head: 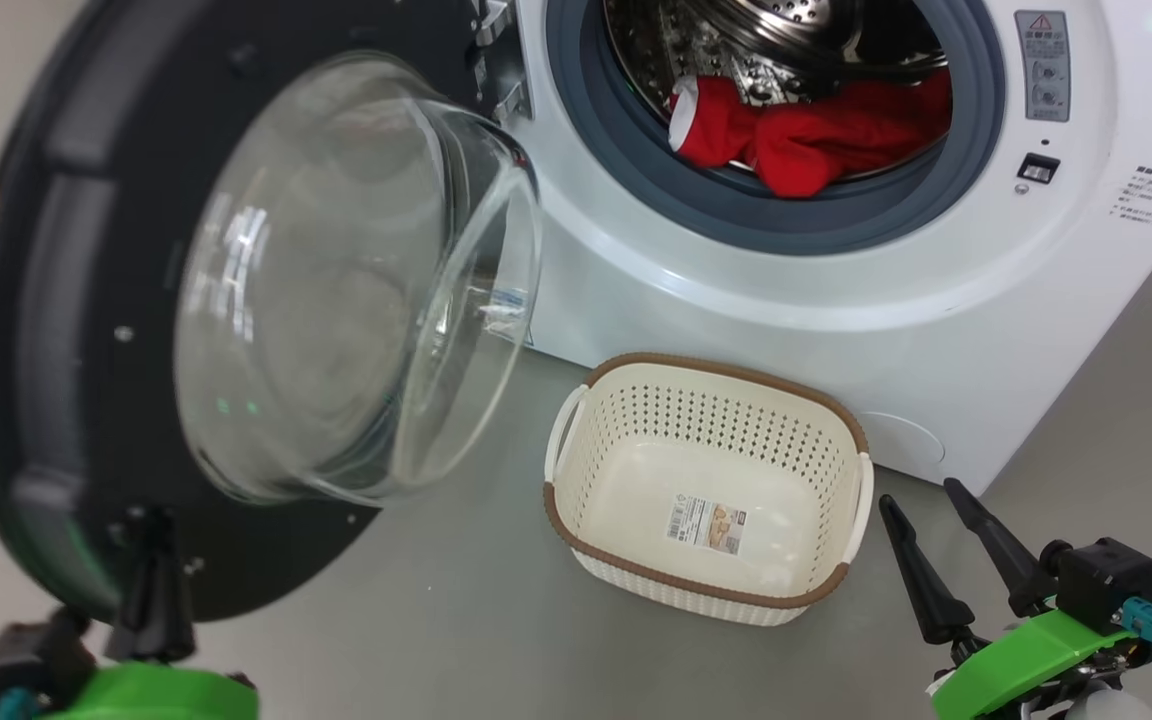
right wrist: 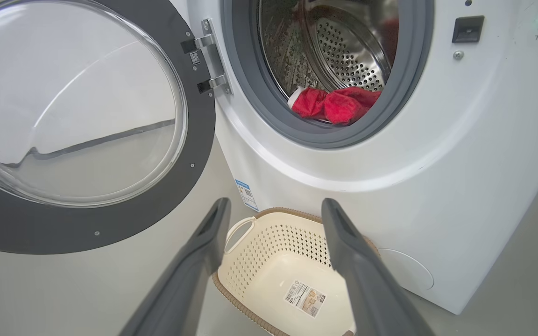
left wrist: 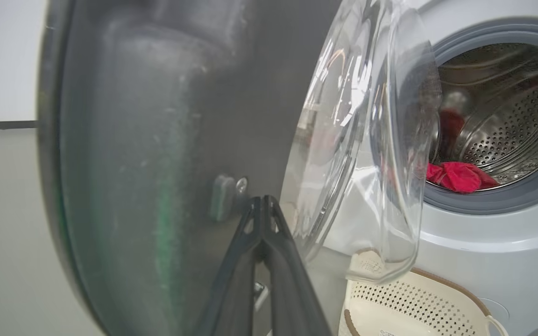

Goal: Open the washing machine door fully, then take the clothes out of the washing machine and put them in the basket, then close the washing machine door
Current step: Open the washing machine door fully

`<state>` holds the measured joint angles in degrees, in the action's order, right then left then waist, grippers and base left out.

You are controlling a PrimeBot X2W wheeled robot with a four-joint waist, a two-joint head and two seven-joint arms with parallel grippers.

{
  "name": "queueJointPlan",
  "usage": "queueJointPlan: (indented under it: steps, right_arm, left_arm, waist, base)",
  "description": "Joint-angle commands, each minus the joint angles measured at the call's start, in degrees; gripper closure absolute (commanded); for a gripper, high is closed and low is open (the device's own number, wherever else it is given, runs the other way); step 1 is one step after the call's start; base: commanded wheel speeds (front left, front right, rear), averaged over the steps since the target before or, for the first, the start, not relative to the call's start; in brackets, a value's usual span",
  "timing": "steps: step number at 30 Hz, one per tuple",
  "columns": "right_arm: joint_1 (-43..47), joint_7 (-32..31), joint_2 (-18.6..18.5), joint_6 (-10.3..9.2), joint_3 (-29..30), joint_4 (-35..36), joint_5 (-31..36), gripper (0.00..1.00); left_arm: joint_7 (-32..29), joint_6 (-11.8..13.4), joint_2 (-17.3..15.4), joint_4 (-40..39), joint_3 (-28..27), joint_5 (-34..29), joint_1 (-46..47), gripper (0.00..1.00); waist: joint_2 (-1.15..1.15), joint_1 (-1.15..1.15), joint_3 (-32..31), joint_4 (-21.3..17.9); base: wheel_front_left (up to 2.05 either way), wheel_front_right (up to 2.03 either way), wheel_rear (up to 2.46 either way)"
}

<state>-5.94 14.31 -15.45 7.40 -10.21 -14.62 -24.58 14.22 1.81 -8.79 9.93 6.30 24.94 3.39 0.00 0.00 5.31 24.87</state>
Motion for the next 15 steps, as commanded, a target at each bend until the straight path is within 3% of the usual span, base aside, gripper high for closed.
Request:
queueJointPlan:
  steps: [1,15]
  right_arm:
    - [-1.6,0.7,-0.9,0.09,-1.0,1.3,0.6,0.0]
    - [-3.8,0.7,-2.1,0.09,-1.7,0.9,0.8,0.0]
  left_arm:
    - [0.7,0.2,-2.3,0.2,-3.7,0.8,3.6,1.0]
    - [0.8,-3.3,-5.7,15.1,-15.2,-1.6,16.5,1.0]
  waist:
    - [0.0,0.0,0.6,0.1]
    - [0.0,0.0,4.0,-1.0]
  base:
    - [0.0,0.0,0.0]
    - [0.0,0.0,0.0]
